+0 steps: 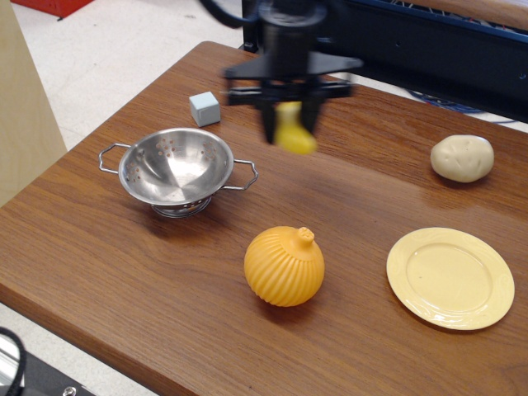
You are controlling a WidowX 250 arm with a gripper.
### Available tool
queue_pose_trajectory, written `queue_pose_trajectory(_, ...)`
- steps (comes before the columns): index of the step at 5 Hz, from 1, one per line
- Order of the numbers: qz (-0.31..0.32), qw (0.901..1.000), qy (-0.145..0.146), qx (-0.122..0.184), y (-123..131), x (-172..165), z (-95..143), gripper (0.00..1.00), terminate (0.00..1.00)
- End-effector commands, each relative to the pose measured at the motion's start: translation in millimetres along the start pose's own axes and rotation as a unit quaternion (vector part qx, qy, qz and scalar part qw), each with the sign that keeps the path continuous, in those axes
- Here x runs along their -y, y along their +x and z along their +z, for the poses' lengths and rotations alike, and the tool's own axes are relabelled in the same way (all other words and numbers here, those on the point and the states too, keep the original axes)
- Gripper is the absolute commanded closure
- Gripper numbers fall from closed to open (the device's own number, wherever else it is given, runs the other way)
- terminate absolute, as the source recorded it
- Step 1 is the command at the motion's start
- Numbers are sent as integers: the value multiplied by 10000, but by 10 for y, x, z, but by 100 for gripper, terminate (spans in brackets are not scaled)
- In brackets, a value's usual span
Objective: Put banana in colander
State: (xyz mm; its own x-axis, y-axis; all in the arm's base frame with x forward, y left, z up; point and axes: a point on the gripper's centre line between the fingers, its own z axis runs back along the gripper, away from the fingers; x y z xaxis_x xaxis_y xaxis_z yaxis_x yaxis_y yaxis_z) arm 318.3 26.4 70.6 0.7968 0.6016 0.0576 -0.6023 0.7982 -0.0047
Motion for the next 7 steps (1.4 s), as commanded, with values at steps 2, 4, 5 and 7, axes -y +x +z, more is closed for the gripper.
queue_pose_trajectory(2, -577, 9971, -271, 407, 110, -677, 148, 100, 0)
queue_pose_trajectory(4, -454, 9975, -15, 550, 9, -626, 98, 0, 0)
queue_pose_trajectory(5, -219, 9985, 12, 511, 32, -552, 248, 0, 0)
queue_pose_trajectory(7, -62, 9991, -180, 373, 11, -384, 472, 0, 0)
